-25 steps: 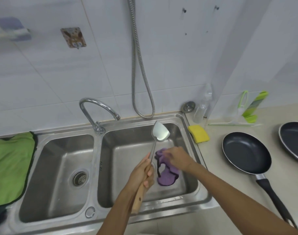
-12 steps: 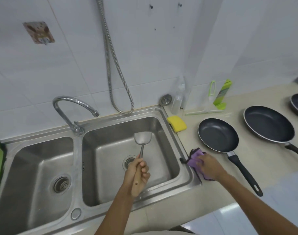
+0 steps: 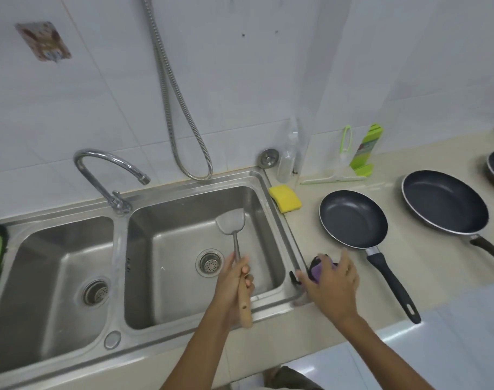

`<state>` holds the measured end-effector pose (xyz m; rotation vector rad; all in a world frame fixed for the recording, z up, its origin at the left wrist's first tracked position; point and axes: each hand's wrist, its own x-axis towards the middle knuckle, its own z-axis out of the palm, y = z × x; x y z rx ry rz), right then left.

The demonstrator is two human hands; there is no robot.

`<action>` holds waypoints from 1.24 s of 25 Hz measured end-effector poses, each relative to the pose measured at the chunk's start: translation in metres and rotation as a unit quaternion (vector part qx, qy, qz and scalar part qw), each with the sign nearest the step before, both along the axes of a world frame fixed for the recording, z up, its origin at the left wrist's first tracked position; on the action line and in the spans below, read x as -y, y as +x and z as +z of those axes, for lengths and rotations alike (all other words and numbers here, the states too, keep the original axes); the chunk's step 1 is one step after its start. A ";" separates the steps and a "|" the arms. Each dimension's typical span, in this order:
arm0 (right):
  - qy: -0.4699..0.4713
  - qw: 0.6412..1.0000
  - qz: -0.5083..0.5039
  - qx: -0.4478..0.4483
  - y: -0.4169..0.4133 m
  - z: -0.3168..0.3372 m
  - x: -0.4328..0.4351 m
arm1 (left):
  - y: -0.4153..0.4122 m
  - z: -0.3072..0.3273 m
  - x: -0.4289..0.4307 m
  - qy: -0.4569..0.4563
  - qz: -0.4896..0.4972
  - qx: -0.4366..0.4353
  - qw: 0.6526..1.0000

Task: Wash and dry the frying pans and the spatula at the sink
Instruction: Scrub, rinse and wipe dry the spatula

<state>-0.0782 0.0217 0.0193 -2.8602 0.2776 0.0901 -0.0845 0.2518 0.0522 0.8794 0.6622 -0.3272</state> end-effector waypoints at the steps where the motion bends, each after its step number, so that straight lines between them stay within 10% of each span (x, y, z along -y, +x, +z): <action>1: 0.038 0.998 0.029 0.029 0.001 0.016 -0.016 | 0.005 0.003 0.008 0.017 0.010 0.005 1.000; 5: 0.353 0.919 0.110 -0.141 -0.008 0.066 -0.066 | 0.025 0.013 0.035 0.062 0.093 0.020 0.994; 10: 0.518 0.812 0.100 -0.250 -0.007 0.072 -0.074 | 0.033 0.013 0.035 0.098 0.127 0.007 0.987; 31: 0.421 0.882 0.167 -0.131 -0.074 0.093 0.077 | -0.058 0.036 0.144 0.209 0.009 0.100 0.973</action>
